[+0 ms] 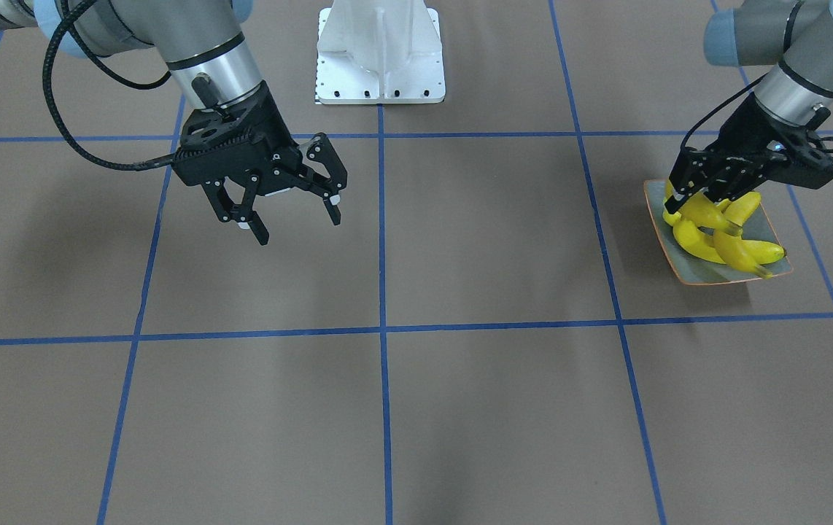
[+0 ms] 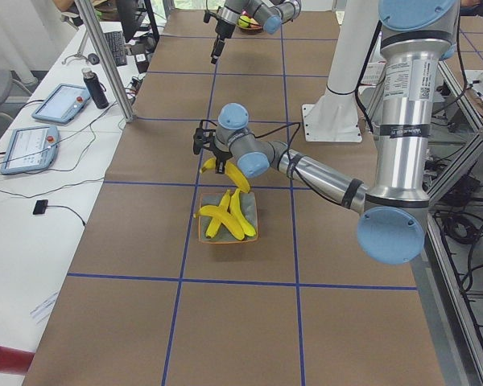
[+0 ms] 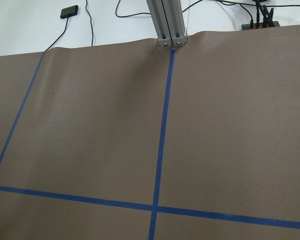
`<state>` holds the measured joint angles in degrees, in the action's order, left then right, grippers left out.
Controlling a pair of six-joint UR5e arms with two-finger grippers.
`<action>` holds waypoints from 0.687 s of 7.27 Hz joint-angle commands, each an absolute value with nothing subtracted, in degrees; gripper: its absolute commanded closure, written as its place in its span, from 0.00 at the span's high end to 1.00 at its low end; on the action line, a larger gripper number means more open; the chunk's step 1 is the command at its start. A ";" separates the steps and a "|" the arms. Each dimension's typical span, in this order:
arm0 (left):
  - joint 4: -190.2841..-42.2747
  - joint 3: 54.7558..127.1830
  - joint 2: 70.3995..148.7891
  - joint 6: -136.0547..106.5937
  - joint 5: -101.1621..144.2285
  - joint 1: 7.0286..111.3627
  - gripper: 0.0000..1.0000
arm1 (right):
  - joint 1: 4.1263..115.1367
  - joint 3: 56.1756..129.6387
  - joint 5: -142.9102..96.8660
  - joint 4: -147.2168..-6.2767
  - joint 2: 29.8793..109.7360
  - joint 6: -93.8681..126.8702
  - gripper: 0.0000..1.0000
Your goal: Transfer all bananas from basket to plate
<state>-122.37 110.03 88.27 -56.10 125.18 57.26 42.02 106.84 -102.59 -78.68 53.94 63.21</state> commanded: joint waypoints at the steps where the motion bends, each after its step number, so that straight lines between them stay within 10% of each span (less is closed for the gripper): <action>1: -121.82 109.34 84.03 -55.55 125.24 57.39 0.00 | 42.45 106.96 -102.92 -78.58 54.58 62.75 1.00; 4: -119.18 106.36 85.77 -55.37 124.98 56.87 0.00 | 42.45 106.96 -102.22 -78.40 54.93 62.84 1.00; 5: -119.27 105.56 86.65 -55.37 124.98 56.87 0.16 | 42.36 107.05 -102.30 -78.14 55.45 62.84 1.00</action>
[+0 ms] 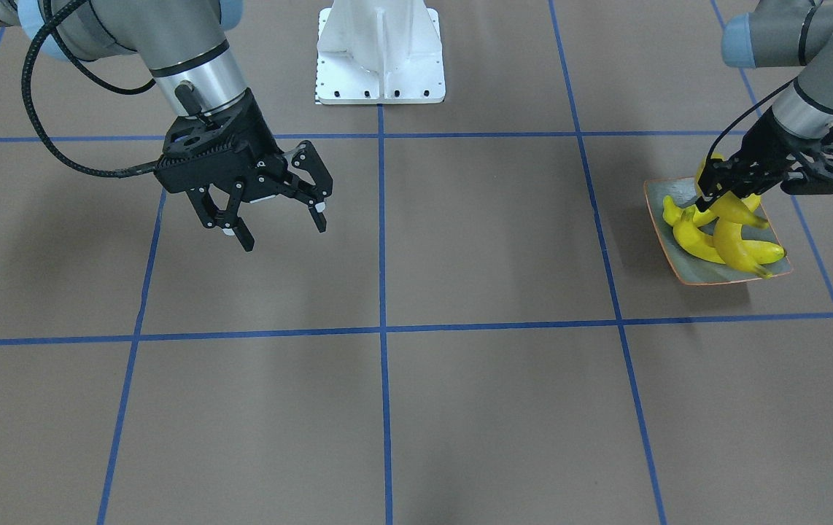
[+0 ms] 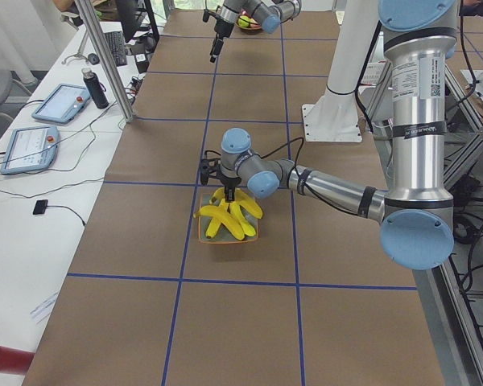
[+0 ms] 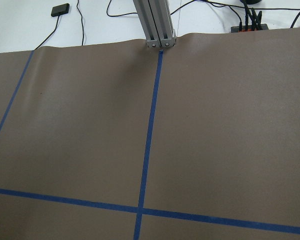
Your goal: Transfer all bananas from basket to plate
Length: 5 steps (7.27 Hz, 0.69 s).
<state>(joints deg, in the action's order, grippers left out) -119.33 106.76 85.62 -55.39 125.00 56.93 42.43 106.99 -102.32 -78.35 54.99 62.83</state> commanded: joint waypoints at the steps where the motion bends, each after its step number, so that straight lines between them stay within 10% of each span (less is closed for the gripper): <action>1: -119.27 105.38 87.10 -55.37 124.98 56.87 0.34 | 42.36 107.05 -102.30 -78.05 55.46 62.84 1.00; 2: -119.35 105.21 87.71 -55.28 124.98 56.87 0.51 | 42.36 107.05 -102.30 -78.05 55.55 62.84 1.00; 5: -119.27 104.16 88.85 -55.28 124.89 57.13 0.52 | 42.28 106.88 -102.30 -77.96 55.46 62.84 1.00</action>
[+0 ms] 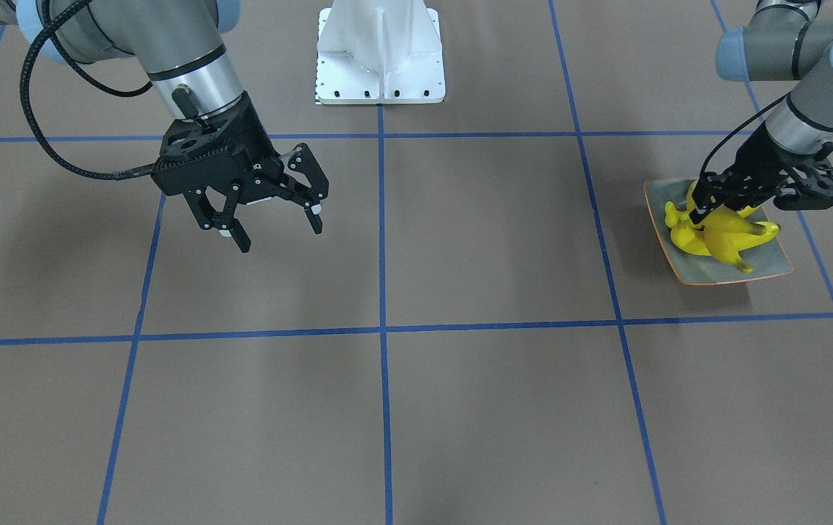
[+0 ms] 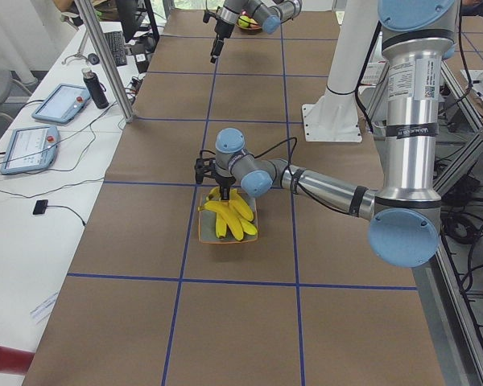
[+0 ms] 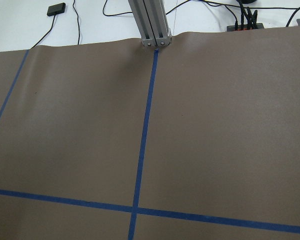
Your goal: Transfer all bananas from basket to plate
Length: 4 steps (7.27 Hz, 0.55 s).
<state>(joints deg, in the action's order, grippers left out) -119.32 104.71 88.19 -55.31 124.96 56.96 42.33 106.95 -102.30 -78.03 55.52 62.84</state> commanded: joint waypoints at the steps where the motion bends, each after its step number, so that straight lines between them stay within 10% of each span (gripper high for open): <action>1: -119.27 103.45 89.55 -55.28 124.98 57.30 0.55 | 42.28 106.88 -102.30 -77.96 55.46 62.84 1.00; 2: -119.27 103.27 89.91 -55.28 124.98 57.30 0.60 | 42.28 106.79 -102.30 -78.05 55.46 62.84 1.00; 3: -119.27 103.27 89.91 -55.28 124.89 57.39 0.92 | 42.28 106.79 -102.39 -77.96 55.37 62.75 1.00; 4: -119.27 103.36 90.09 -52.93 124.89 58.26 1.00 | 42.28 106.79 -102.65 -78.05 55.28 62.75 1.00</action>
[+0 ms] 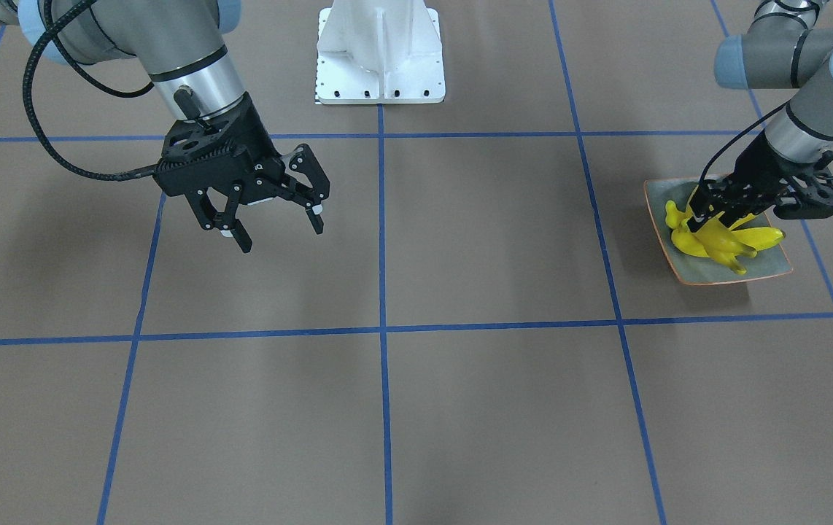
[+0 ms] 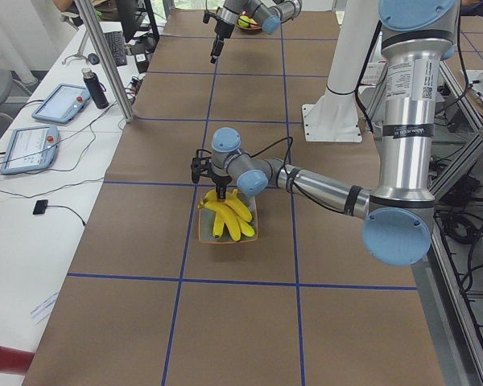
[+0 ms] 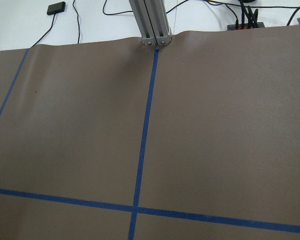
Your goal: Transfer all bananas from basket to plate
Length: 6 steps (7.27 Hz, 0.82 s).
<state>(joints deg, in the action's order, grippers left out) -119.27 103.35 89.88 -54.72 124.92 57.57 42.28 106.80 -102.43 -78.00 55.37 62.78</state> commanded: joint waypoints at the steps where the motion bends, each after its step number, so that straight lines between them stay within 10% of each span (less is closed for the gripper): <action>1: -119.09 103.45 90.09 -49.34 125.33 60.62 1.00 | 42.71 106.79 -102.92 -78.22 55.28 62.49 1.00; 6: -106.83 103.97 90.00 -23.97 126.03 72.92 1.00 | 53.58 106.70 -114.84 -79.01 62.03 49.78 1.00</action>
